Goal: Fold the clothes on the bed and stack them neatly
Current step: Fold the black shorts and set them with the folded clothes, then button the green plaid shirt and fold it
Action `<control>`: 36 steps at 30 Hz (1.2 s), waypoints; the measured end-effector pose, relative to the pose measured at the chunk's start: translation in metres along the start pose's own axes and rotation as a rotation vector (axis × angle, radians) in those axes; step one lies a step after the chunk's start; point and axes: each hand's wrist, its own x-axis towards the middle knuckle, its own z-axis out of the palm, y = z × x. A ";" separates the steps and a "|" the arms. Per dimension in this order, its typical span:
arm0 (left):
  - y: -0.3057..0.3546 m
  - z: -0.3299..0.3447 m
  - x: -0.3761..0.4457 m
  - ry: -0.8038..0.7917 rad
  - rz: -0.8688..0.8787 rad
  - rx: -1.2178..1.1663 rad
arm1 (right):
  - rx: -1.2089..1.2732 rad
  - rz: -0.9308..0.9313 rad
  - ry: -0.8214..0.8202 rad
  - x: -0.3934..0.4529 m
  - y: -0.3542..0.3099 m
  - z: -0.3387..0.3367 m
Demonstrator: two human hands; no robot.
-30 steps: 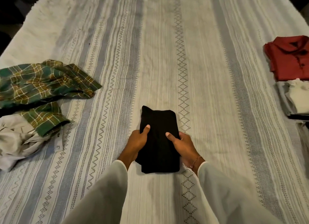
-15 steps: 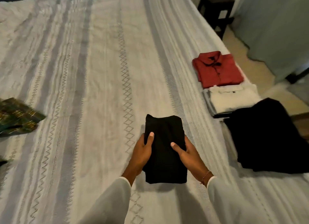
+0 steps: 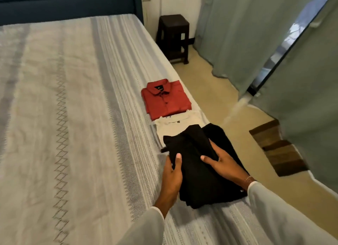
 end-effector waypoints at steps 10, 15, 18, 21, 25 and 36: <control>-0.038 0.077 0.040 -0.084 -0.051 0.417 | -0.144 0.128 0.079 0.012 0.086 -0.047; -0.058 0.088 0.042 0.160 0.026 0.824 | -0.389 0.243 0.230 0.016 0.104 -0.025; -0.044 0.085 0.031 0.203 0.111 1.021 | -0.643 0.107 0.390 0.010 0.088 -0.013; -0.034 0.063 0.024 0.158 0.235 1.107 | -0.768 -0.064 0.450 0.010 0.068 -0.007; -0.015 0.012 0.023 0.069 0.404 1.198 | -0.733 -0.220 0.303 0.016 0.026 0.014; 0.101 -0.224 -0.078 0.231 0.361 1.614 | -0.793 -0.660 -0.056 -0.014 -0.185 0.150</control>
